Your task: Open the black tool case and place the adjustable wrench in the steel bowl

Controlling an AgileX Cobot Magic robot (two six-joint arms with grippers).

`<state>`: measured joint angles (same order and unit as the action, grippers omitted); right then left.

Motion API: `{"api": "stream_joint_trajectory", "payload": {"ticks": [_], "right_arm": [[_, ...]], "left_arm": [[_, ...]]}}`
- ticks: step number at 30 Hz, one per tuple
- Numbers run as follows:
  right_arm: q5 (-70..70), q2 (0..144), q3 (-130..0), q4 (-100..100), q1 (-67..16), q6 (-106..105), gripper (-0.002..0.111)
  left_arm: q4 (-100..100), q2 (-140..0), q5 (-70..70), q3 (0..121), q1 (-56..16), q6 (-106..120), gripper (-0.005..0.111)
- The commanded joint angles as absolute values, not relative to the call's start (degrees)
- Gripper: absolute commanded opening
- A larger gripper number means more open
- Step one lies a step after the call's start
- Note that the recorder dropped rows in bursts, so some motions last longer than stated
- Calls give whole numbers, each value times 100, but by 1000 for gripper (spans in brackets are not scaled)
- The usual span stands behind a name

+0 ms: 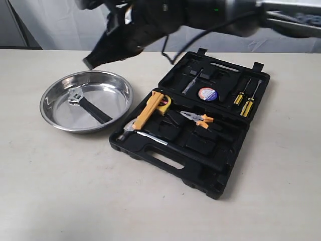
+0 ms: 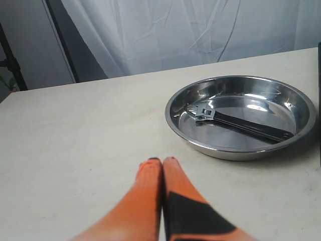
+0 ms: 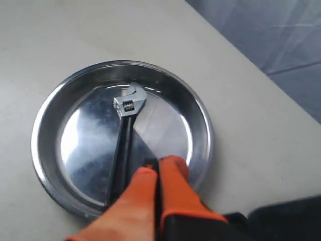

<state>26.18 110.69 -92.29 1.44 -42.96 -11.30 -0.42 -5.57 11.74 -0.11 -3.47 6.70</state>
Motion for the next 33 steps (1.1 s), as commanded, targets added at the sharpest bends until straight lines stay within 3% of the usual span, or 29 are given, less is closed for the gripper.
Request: {"api": "stream_joint_trajectory", "payload": {"ticks": [1,6,13,22,26,33], "right_arm": [[1992,9875,-7455,171,-3492,-537,-1],[3102,8767,-6574,610,-2690,-543,-1],[4610,7616,-6428,1449,-2602,-414,-1],[4721,7033,-6402,1263,-2602,-455,-1],[3747,6476,-5890,812,-2602,-402,-1],[551,4632,-3100,1232,-2412,-402,-1]], "left_arm": [[-31,-535,1116,0,-358,649,0],[-31,-535,1116,0,-358,649,0],[-31,-535,1116,0,-358,649,0],[-31,-535,1116,0,-358,649,0],[-31,-535,1116,0,-358,649,0],[-31,-535,1116,0,-358,649,0]]}}
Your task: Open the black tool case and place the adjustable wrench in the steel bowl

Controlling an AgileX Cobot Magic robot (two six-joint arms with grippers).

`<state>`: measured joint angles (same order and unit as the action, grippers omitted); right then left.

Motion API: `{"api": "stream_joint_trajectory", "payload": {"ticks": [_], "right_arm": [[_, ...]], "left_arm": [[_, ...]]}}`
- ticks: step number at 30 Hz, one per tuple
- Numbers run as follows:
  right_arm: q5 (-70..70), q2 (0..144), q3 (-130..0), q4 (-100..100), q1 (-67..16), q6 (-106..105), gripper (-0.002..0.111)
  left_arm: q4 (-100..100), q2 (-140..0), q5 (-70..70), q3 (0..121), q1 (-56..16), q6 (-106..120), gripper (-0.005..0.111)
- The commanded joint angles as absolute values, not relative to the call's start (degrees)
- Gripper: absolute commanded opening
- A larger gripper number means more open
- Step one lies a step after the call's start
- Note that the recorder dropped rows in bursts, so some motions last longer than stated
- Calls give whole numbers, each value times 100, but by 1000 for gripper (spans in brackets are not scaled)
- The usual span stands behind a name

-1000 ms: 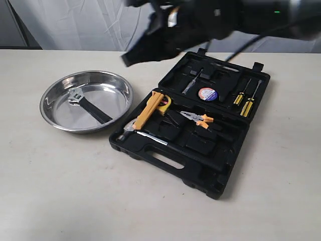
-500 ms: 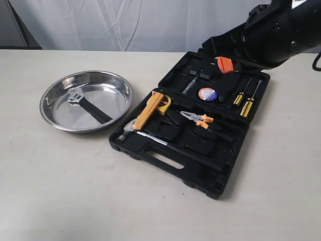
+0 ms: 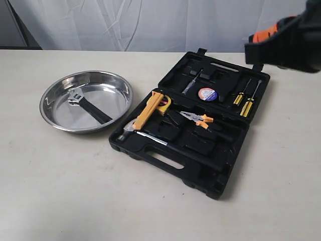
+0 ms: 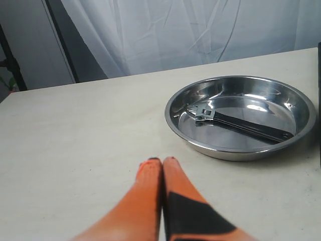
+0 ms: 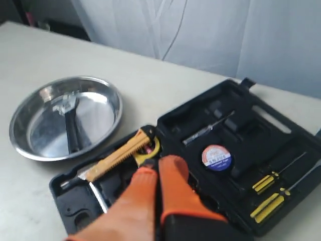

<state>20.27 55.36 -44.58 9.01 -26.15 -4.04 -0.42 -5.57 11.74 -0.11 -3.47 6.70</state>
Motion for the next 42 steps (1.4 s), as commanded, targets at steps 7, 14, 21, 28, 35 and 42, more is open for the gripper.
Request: {"api": "stream_joint_trajectory", "payload": {"ticks": [7,14,21,28,35,42], "right_arm": [[-376,2575,-912,3130,-1063,-393,-1],[286,1002,-313,2794,-137,-453,-1],[384,0,0,2611,331,-453,-1],[1175,0,0,2326,354,-453,-1],[1230,0,0,2326,354,-453,-1],[1230,0,0,2326,354,-453,-1]], "left_arm": [[-31,-535,1116,0,-358,649,0],[-31,-535,1116,0,-358,649,0],[-31,-535,1116,0,-358,649,0],[-31,-535,1116,0,-358,649,0],[-31,-535,1116,0,-358,649,0],[-31,-535,1116,0,-358,649,0]]}}
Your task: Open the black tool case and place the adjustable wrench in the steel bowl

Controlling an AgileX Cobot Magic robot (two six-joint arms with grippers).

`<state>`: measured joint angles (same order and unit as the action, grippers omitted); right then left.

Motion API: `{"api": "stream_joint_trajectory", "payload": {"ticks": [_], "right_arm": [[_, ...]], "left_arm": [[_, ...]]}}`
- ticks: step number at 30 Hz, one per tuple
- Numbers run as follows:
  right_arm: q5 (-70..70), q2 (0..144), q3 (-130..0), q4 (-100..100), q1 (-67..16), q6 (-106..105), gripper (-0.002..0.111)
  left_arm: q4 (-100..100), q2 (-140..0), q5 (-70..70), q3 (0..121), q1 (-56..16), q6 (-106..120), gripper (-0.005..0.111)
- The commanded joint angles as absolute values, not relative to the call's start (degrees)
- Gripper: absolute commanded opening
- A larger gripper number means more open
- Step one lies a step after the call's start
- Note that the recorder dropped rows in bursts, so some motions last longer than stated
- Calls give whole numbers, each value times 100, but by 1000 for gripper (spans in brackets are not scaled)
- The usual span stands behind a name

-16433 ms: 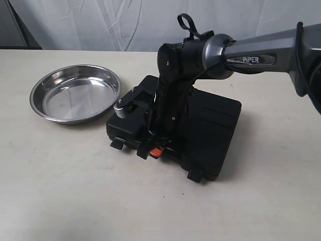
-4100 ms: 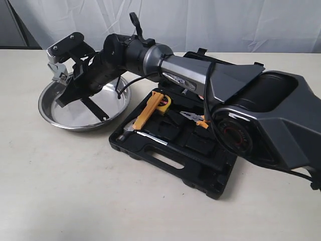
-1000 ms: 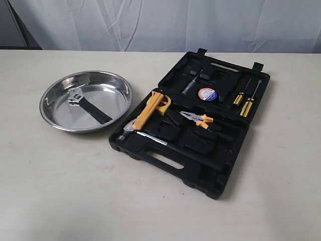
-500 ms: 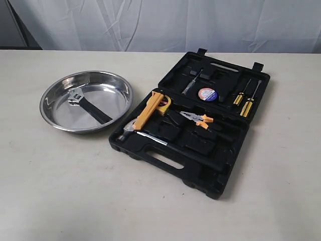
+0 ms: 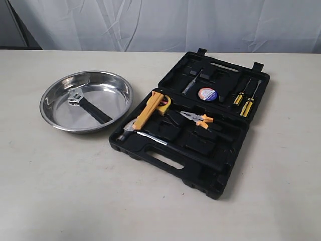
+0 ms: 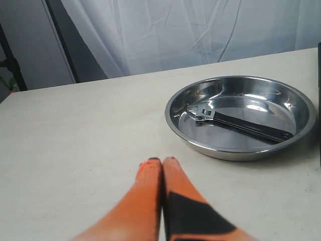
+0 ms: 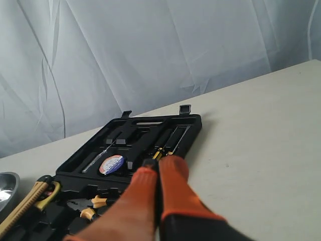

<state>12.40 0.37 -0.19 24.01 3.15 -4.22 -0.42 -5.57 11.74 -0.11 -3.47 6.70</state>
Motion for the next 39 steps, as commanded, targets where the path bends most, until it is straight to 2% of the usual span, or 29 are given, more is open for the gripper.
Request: {"api": "stream_joint_trajectory", "payload": {"ticks": [1,39], "right_arm": [[1230,0,0,2326,354,-453,-1],[1280,0,0,2403,354,-453,-1]], "left_arm": [[-31,-535,1116,0,-358,649,0],[-31,-535,1116,0,-358,649,0]]}}
